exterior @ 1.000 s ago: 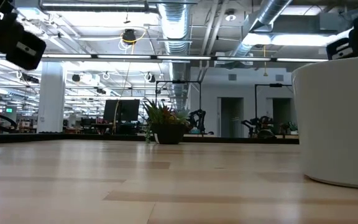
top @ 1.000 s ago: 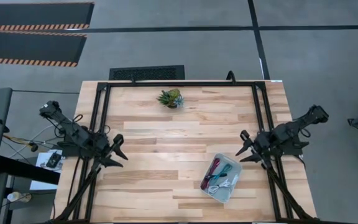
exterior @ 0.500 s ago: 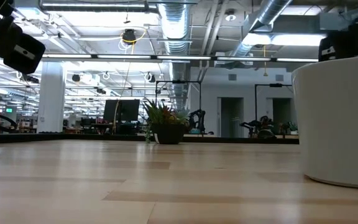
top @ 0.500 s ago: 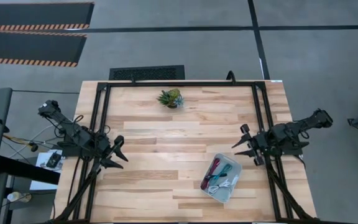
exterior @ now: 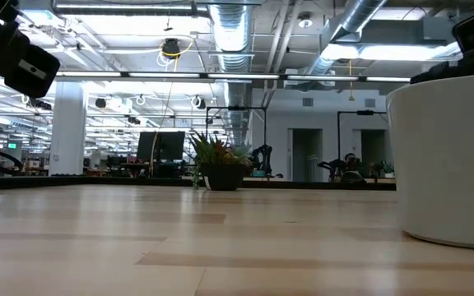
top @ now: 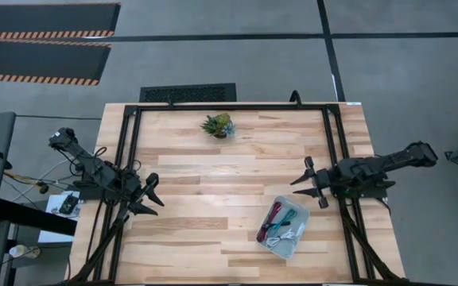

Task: Pick and place USB-C Cables
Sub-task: Return to Home Position

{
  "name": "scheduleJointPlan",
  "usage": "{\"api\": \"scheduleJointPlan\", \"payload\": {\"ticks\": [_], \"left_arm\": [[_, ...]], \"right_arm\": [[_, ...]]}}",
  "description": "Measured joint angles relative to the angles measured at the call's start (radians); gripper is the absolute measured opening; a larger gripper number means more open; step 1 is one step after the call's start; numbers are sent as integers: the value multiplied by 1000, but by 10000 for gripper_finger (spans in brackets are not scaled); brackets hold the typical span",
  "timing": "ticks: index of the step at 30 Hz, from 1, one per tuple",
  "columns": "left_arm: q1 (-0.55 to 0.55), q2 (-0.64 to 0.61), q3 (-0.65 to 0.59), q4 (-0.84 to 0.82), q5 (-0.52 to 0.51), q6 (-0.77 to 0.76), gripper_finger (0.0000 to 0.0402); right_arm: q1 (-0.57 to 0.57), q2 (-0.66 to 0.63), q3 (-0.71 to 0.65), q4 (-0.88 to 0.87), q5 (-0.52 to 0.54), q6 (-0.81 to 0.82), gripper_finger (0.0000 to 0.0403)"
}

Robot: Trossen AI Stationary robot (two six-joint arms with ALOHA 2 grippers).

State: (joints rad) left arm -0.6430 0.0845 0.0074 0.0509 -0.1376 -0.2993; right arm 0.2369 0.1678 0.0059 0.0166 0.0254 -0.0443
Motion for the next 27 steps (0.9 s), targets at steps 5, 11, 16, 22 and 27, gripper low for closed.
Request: {"api": "scheduleJointPlan", "payload": {"ticks": [5,11,16,22,27], "left_arm": [[0,0,0,0,0,-9,146],[0,0,0,0,0,-10,146],[0,0,0,0,0,-10,146],[0,0,0,0,0,-10,146],[0,0,0,0,0,-10,146]], "right_arm": [[-4,39,0,0,0,26,161],[-4,49,0,0,0,26,161],[-4,49,0,0,0,27,161],[-4,49,-1,-1,0,28,161],[-4,49,-1,-1,0,28,161]]}}
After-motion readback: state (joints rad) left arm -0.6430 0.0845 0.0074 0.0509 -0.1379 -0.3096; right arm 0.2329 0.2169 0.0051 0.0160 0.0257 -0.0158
